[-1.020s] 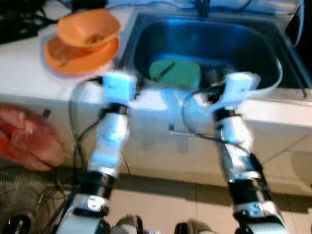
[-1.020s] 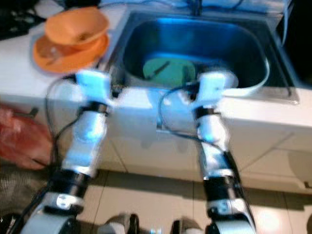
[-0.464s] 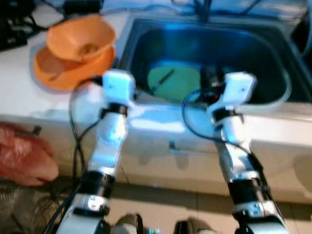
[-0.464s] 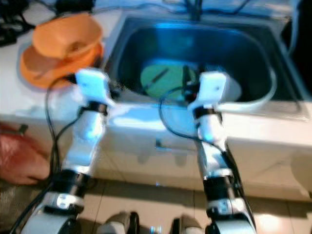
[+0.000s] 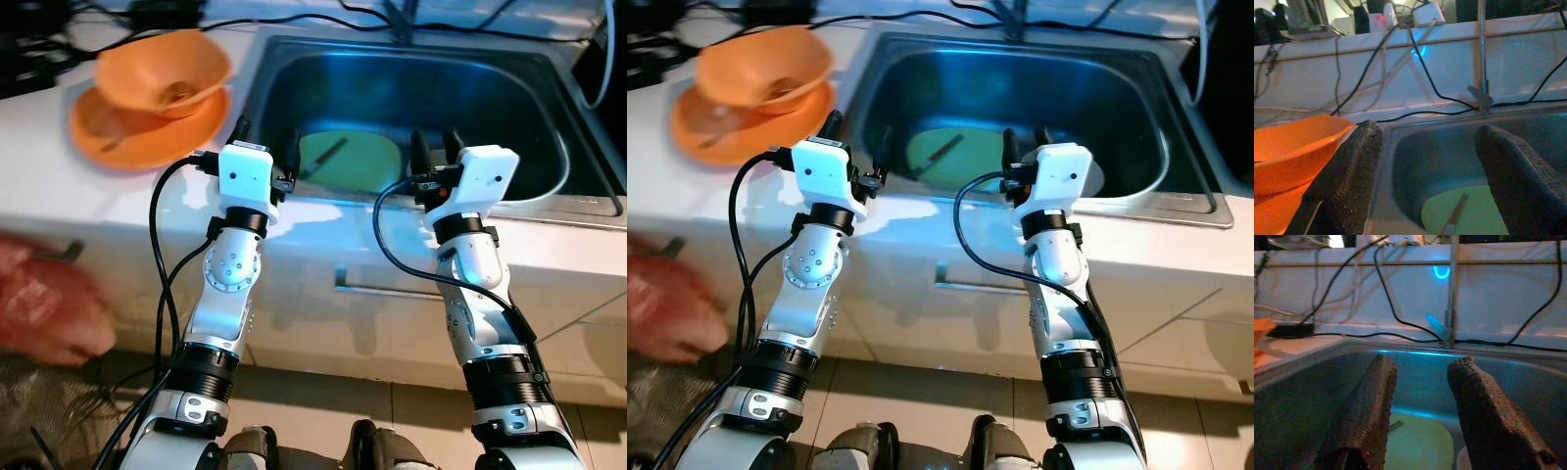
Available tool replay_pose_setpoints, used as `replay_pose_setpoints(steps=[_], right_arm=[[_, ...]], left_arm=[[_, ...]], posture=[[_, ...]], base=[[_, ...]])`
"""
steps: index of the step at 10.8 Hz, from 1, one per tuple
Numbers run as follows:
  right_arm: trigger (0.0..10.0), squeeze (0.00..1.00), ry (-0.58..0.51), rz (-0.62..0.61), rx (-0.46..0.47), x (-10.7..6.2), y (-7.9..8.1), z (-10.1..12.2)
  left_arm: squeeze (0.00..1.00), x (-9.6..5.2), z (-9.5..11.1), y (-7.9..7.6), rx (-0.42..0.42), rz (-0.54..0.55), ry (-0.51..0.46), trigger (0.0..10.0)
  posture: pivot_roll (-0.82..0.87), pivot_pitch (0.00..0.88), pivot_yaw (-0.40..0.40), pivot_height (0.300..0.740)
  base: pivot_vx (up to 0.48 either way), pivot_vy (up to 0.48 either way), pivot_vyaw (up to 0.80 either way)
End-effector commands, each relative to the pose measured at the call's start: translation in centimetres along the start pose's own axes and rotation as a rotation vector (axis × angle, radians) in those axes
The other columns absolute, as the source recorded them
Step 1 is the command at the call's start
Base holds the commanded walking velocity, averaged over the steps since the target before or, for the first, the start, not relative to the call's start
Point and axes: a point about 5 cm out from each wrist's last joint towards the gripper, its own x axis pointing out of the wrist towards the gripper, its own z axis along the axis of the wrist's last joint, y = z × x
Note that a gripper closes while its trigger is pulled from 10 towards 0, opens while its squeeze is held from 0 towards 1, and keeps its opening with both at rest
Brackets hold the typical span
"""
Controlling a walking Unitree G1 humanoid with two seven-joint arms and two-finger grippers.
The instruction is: Kitchen organization
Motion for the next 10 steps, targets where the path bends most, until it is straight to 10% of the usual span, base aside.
replay_pose_setpoints(steps=[1, 10], right_arm=[[10.0, 0.00, -0.004, -0.007, 0.006, -0.16, -0.15, 0.04], [10.0, 0.00, 0.002, -0.007, 0.007, -0.25, -0.08, -0.12]], left_arm=[[0.00, -0.20, -0.15, 0.04, -0.014, 0.005, 0.011, 10.0], [0.00, -0.38, -0.38, -0.12, -0.001, -0.009, 0.024, 10.0]], posture=[[0.08, 0.192, 0.012, 0.740], [0.08, 0.196, 0.012, 0.740]], base=[[0.000, 0.356, 0.00], [0.000, 0.315, 0.00]])
